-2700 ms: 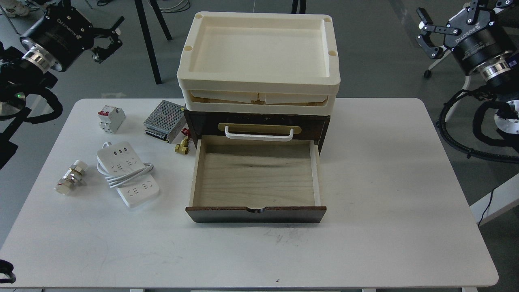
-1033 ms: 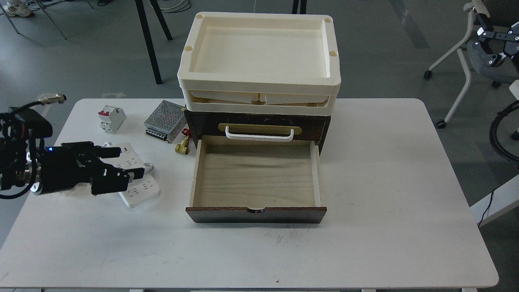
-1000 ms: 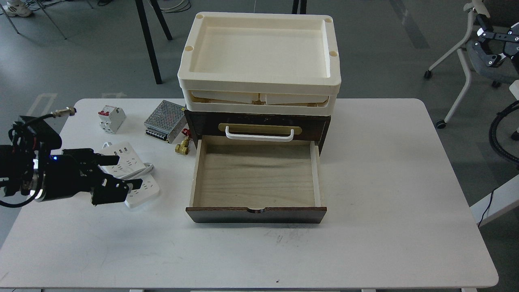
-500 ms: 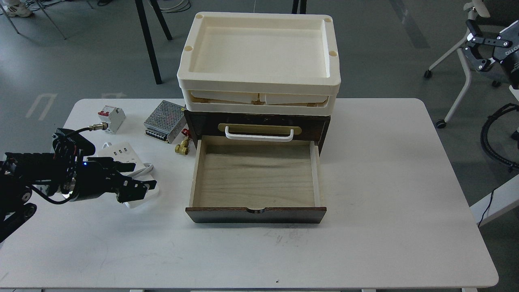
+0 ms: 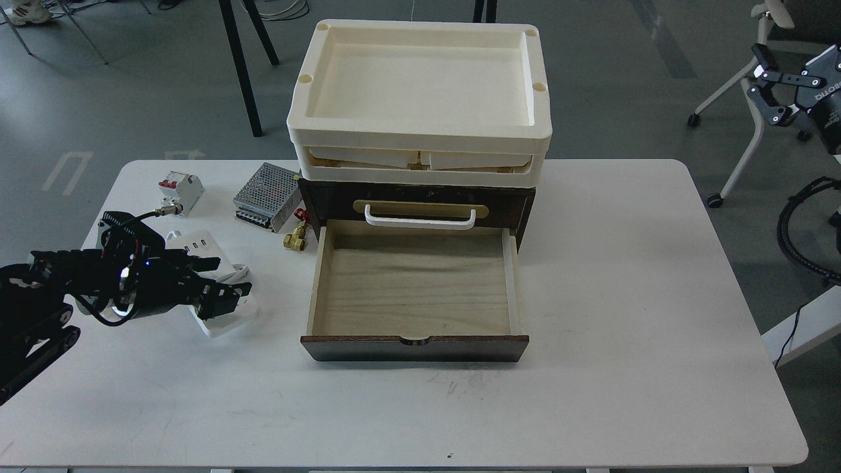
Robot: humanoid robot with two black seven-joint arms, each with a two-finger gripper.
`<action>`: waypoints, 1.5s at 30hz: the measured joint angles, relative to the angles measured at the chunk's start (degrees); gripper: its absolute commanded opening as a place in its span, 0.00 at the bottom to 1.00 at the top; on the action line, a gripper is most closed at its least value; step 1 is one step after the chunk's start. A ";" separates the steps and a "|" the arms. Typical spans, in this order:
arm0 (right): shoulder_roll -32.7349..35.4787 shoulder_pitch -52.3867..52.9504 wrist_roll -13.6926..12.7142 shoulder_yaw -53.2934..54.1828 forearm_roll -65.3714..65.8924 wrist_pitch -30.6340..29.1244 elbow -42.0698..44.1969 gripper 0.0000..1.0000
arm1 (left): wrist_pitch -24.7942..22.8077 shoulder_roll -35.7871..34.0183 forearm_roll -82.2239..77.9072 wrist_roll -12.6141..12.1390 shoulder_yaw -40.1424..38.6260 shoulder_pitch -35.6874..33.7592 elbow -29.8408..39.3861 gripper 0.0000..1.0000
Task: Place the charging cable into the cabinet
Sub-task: 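Close the left gripper on the white power strip and cable, then carry the power strip with the left gripper into the open drawer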
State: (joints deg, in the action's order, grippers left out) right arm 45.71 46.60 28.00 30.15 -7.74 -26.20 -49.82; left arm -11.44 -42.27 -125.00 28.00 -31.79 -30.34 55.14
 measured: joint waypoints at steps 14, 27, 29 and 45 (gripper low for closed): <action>0.07 -0.94 0.00 0.09 0.00 -0.07 0.23 1.00 | 7.53 1.09 0.00 0.01 5.99 -2.17 -6.46 0.04; 0.51 -2.21 0.00 0.53 0.00 0.00 0.39 1.00 | 10.27 0.87 0.00 -0.01 6.95 -1.52 -4.89 0.00; 0.52 -2.21 0.00 0.52 0.00 0.00 0.42 1.00 | 10.31 0.42 0.00 0.00 6.98 -1.52 -3.49 0.00; 0.63 -2.72 0.00 0.52 -0.09 0.02 0.51 1.00 | 0.93 -26.21 31.58 -0.03 5.17 -4.49 31.92 0.00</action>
State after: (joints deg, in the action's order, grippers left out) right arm 46.34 43.89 28.00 30.68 -7.83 -26.18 -49.31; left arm -10.52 -68.49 -93.42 27.97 -26.62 -34.83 87.06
